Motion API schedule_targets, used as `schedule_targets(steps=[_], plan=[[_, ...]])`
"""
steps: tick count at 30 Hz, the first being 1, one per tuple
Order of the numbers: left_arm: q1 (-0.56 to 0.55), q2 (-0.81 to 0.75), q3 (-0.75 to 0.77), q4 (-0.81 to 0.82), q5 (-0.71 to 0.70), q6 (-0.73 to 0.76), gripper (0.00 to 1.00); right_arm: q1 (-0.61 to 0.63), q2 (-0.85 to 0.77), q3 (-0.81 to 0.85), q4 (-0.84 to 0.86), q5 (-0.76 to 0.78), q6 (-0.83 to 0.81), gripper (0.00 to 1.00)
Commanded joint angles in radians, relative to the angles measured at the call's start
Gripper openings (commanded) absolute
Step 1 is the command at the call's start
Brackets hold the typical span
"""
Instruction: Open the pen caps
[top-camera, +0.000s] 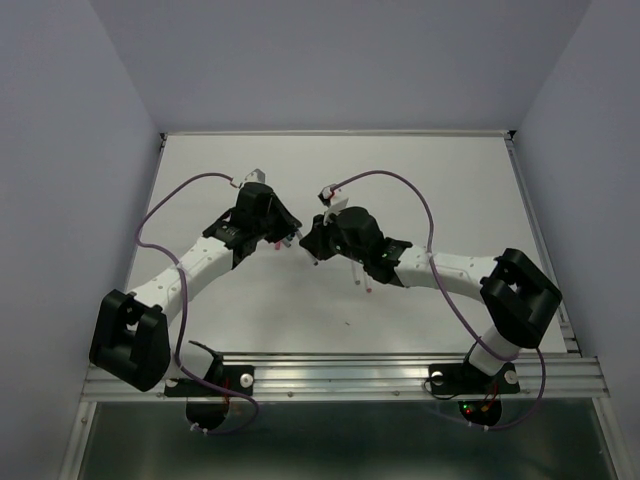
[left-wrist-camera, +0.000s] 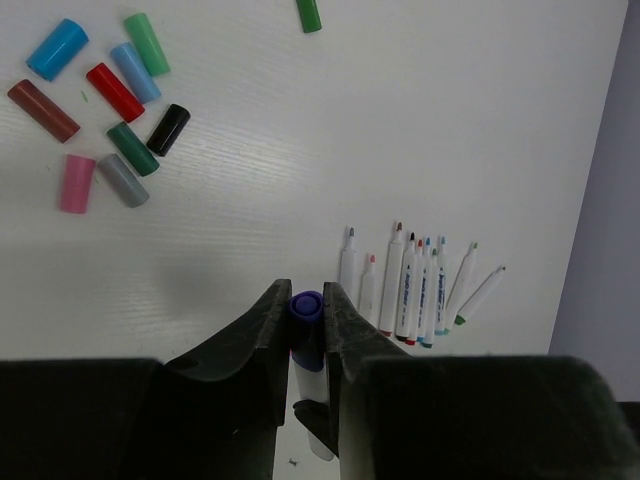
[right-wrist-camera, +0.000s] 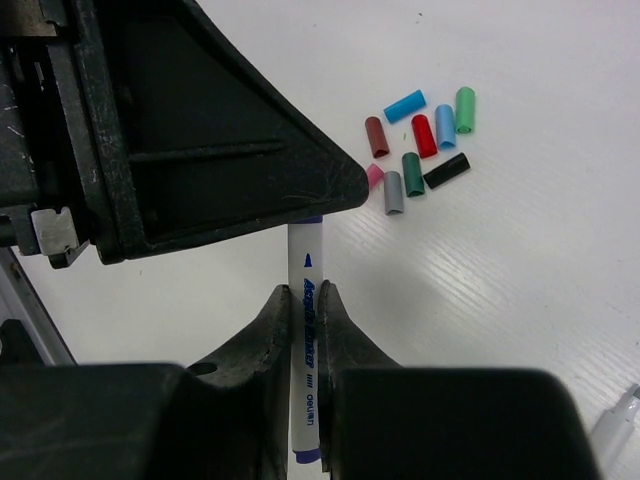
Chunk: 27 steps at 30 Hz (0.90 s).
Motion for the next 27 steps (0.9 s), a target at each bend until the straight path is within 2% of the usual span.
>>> schedule_targets(steps=[1, 8, 14, 21, 26, 27], plan=[[-0.006, 0.0, 0.047, -0.008, -0.029, 0.014, 0.0, -0.006, 0.009, 0.054, 0.018, -0.1, -0.049, 0.01], [-0.003, 0.023, 0.09, -0.023, -0.144, -0.002, 0.0, -0.006, 0.01, 0.006, -0.058, -0.372, -0.083, 0.01], [0.048, 0.135, 0.215, 0.003, -0.209, -0.02, 0.0, 0.004, -0.063, -0.176, -0.057, -0.541, 0.021, 0.0], [0.118, 0.253, 0.37, 0.032, -0.209, -0.058, 0.0, 0.023, -0.217, -0.356, -0.034, -0.572, 0.139, 0.01], [0.141, 0.262, 0.381, 0.041, -0.183, -0.06, 0.0, 0.023, -0.261, -0.39, -0.049, -0.519, 0.169, 0.01], [0.141, 0.258, 0.369, 0.043, -0.178, -0.058, 0.0, 0.023, -0.266, -0.391, -0.055, -0.444, 0.185, 0.01]])
